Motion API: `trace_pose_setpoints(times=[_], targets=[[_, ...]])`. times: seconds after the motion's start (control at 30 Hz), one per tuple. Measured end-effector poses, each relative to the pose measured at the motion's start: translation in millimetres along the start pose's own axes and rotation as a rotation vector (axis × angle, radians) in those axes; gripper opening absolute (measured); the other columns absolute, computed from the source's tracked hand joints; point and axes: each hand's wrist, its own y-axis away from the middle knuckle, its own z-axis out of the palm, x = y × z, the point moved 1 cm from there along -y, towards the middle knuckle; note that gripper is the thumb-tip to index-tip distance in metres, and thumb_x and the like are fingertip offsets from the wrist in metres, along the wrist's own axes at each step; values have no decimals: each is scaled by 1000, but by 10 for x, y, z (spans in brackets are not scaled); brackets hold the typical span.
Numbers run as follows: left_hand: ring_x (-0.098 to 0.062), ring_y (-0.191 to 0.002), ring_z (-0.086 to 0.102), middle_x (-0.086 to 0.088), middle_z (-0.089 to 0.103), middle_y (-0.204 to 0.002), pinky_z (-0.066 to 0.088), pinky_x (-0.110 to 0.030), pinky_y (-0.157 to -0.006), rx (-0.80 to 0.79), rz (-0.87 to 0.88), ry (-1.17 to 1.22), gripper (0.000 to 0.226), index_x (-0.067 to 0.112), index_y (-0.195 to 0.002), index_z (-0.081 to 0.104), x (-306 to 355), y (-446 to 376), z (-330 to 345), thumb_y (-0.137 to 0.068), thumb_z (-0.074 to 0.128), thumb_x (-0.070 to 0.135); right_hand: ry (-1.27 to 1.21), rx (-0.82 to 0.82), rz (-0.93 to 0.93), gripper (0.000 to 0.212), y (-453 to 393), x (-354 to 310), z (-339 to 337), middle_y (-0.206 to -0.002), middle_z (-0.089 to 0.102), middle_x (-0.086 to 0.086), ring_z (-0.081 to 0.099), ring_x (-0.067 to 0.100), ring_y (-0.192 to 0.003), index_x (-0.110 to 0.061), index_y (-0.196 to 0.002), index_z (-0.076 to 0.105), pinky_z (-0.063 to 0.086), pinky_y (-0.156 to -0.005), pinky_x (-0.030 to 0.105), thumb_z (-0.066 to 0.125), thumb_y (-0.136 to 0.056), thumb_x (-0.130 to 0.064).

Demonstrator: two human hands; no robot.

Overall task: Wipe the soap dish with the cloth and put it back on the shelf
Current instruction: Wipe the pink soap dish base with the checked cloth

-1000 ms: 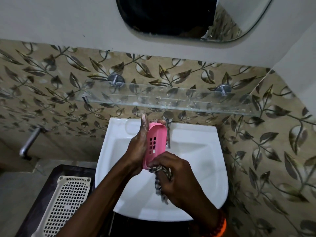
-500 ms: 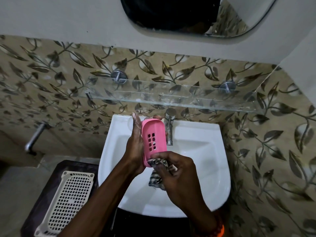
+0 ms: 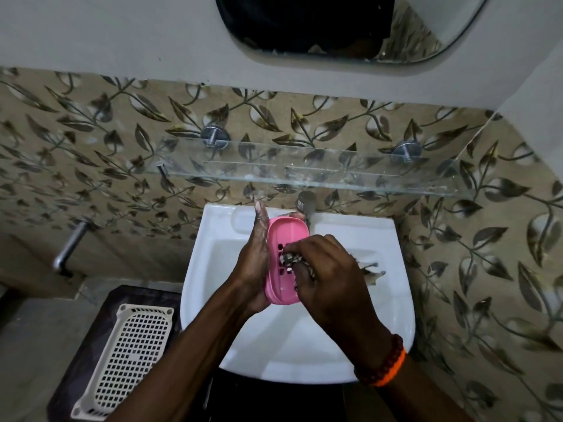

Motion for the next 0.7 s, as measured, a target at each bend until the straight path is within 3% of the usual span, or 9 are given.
trace_pose_setpoints(times=[0.13,0.2,0.37,0.57,0.7], targets=[[-34,-88,66,-24,68,-106,56,-43,-81,-11,17,26,87,14,-109,77,55,-2,-46,-83,36,86,-93,-199,15,28,182,-92,-55,-95,69,0,62,18,-92,-15,-98,71,53,-80,30,71,-75,-1],[-33,-86,66,-24,68,-101,58,-42,-78,-11,27,28,85,15,-109,77,55,20,-41,-85,35,84,-132,-263,1,28,171,-78,-94,-97,71,-2,63,17,-94,-17,-100,72,53,-82,28,69,-76,-5],[-24,-72,71,-12,72,-82,59,-35,-65,-42,47,-26,79,21,-103,80,20,25,41,-88,32,82,-147,-104,44,26,-75,1,-41,-98,73,5,67,24,-93,-12,-100,74,54,-85,37,70,-77,-1],[-32,-87,71,-25,74,-103,59,-41,-79,10,94,-222,83,19,-117,75,134,63,34,-86,31,82,-156,-306,84,21,97,-36,-12,-89,72,-1,67,21,-86,-20,-94,74,55,-75,39,66,-76,-11],[-25,-81,75,-12,79,-96,60,-37,-73,12,93,-276,78,28,-111,78,95,65,87,-87,28,82,-42,-206,135,17,14,47,-9,-87,69,1,65,23,-84,-17,-91,71,53,-72,38,64,-76,-13]])
